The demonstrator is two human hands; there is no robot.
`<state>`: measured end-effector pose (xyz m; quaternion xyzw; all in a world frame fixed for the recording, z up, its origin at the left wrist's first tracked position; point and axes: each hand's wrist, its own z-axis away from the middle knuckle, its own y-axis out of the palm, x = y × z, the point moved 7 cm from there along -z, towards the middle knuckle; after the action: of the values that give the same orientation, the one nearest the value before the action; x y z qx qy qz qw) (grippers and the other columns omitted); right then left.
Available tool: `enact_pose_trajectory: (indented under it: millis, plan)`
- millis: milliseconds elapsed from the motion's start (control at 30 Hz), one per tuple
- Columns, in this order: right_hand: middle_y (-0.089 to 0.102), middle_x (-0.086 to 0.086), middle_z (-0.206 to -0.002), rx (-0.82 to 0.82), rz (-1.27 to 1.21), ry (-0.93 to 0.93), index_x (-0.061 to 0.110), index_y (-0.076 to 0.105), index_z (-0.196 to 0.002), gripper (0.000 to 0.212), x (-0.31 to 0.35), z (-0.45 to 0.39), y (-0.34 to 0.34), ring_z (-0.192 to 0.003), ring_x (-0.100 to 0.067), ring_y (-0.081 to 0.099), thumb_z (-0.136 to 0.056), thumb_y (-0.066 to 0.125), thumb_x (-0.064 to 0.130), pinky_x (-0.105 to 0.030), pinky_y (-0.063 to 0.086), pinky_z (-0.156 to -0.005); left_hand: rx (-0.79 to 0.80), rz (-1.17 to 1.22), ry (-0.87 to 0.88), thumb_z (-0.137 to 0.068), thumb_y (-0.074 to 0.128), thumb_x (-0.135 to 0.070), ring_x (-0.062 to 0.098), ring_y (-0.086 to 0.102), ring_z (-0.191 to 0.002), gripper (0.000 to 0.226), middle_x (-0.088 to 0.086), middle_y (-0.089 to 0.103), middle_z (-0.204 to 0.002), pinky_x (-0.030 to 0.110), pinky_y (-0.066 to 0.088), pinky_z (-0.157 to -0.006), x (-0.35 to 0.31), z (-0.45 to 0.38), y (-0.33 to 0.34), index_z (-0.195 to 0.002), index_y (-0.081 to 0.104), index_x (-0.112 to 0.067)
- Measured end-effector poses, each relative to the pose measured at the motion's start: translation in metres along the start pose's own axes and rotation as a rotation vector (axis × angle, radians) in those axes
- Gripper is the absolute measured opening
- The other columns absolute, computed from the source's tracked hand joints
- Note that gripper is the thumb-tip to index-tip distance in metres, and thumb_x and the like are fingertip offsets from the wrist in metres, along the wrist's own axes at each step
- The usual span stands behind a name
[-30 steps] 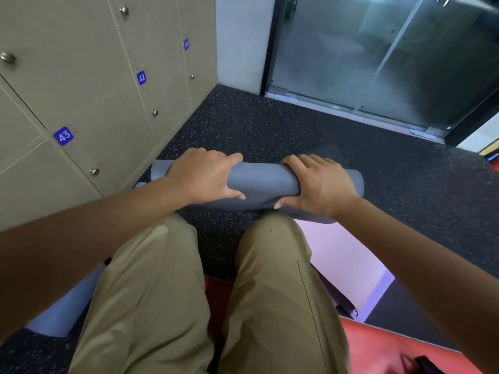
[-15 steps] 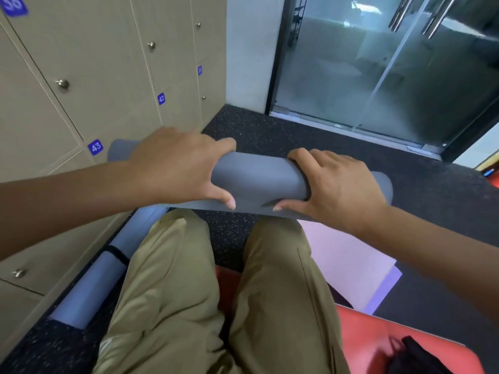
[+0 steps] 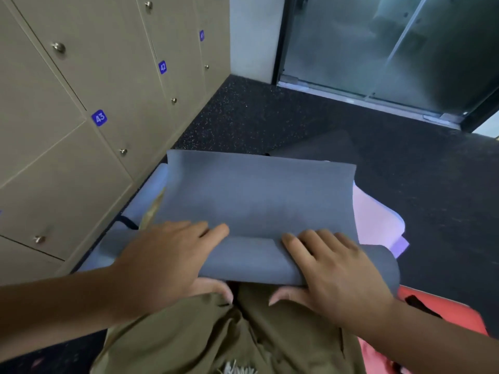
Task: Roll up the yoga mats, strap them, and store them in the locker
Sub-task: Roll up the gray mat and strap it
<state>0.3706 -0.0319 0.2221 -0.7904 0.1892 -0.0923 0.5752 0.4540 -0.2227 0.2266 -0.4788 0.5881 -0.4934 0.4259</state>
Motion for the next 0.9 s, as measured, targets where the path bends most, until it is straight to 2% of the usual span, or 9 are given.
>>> enact_pose_trajectory:
  millis: [67, 167, 300, 367, 433, 600, 700, 800, 900]
  plan:
    - [0.063, -0.008, -0.094, 0.030, -0.006, 0.005, 0.012, 0.060, -0.117, 0.084, 0.006, 0.007, 0.012, -0.077, -0.031, 0.061, -0.084, 0.041, 0.086, -0.042, 0.053, -0.062, 0.028, 0.034, 0.001, -0.075, 0.030, -0.100, 0.011, 0.052, -0.060, 0.082, -0.012, 0.049, -0.072, 0.033, 0.048, -0.048, -0.004, 0.007, 0.014, -0.097, 0.059, -0.027]
    - [0.062, -0.009, -0.099, 0.042, -0.012, 0.039, 0.014, 0.059, -0.116, 0.082, 0.007, 0.011, 0.019, -0.084, -0.031, 0.059, -0.082, 0.040, 0.086, -0.042, 0.053, -0.065, -0.043, 0.028, 0.029, -0.081, 0.027, -0.095, 0.018, 0.053, -0.078, 0.084, -0.005, 0.056, -0.093, 0.031, 0.050, -0.059, -0.008, 0.009, 0.017, -0.101, 0.065, -0.023]
    - [0.057, -0.008, -0.092, 0.057, -0.015, 0.074, 0.016, 0.065, -0.109, 0.083, 0.002, 0.006, 0.021, -0.082, -0.032, 0.057, -0.080, 0.039, 0.089, -0.050, 0.050, -0.082, -0.022, 0.055, 0.005, -0.079, 0.037, -0.095, 0.016, 0.046, -0.074, 0.079, -0.005, 0.046, -0.092, 0.028, 0.038, -0.060, -0.004, 0.003, 0.020, -0.092, 0.064, -0.022]
    - [0.056, -0.006, -0.091, 0.094, -0.038, 0.069, 0.016, 0.067, -0.105, 0.083, -0.001, 0.001, 0.022, -0.082, -0.029, 0.056, -0.080, 0.038, 0.091, -0.046, 0.049, -0.079, 0.026, 0.075, -0.013, -0.078, 0.038, -0.096, 0.014, 0.048, -0.075, 0.079, -0.008, 0.046, -0.092, 0.026, 0.036, -0.061, 0.001, 0.001, 0.026, -0.095, 0.064, -0.024]
    - [0.056, -0.002, -0.089, 0.121, -0.081, 0.065, 0.018, 0.067, -0.103, 0.082, -0.004, -0.005, 0.022, -0.081, -0.025, 0.055, -0.078, 0.040, 0.091, -0.041, 0.048, -0.074, 0.106, 0.160, -0.055, -0.075, 0.038, -0.099, 0.011, 0.050, -0.078, 0.078, -0.013, 0.045, -0.093, 0.028, 0.041, -0.062, 0.008, -0.003, 0.029, -0.099, 0.063, -0.028]
    - [0.063, 0.010, -0.089, 0.211, -0.250, 0.115, 0.025, 0.059, -0.105, 0.076, -0.016, -0.020, 0.023, -0.082, -0.015, 0.060, -0.076, 0.040, 0.093, -0.032, 0.050, -0.069, 0.402, 0.456, -0.238, -0.062, 0.045, -0.102, 0.003, 0.053, -0.085, 0.073, -0.014, 0.048, -0.091, 0.020, 0.041, -0.071, 0.028, -0.015, 0.044, -0.093, 0.061, -0.038]
    - [0.060, 0.014, -0.084, 0.268, -0.304, 0.157, 0.029, 0.057, -0.097, 0.070, -0.023, -0.030, 0.025, -0.084, -0.010, 0.056, -0.075, 0.041, 0.093, -0.026, 0.041, -0.066, 0.442, 0.567, -0.284, -0.056, 0.047, -0.104, 0.005, 0.057, -0.085, 0.075, -0.012, 0.054, -0.087, 0.022, 0.043, -0.071, 0.040, -0.024, 0.053, -0.085, 0.063, -0.036]
    - [0.054, 0.014, -0.095, 0.365, -0.347, 0.177, 0.031, 0.060, -0.099, 0.071, -0.026, -0.037, 0.032, -0.094, -0.010, 0.046, -0.073, 0.038, 0.094, -0.027, 0.038, -0.076, 0.468, 0.642, -0.289, -0.050, 0.047, -0.106, 0.003, 0.058, -0.087, 0.081, -0.018, 0.060, -0.092, 0.034, 0.051, -0.080, 0.047, -0.031, 0.058, -0.094, 0.062, -0.040]
    - [0.050, 0.013, -0.092, 0.427, -0.398, 0.218, 0.032, 0.062, -0.098, 0.075, -0.034, -0.044, 0.038, -0.092, -0.009, 0.047, -0.069, 0.034, 0.096, -0.028, 0.040, -0.076, 0.412, 0.646, -0.276, -0.056, 0.052, -0.102, 0.002, 0.055, -0.097, 0.073, -0.025, 0.058, -0.098, 0.032, 0.050, -0.084, 0.052, -0.036, 0.055, -0.099, 0.057, -0.043]
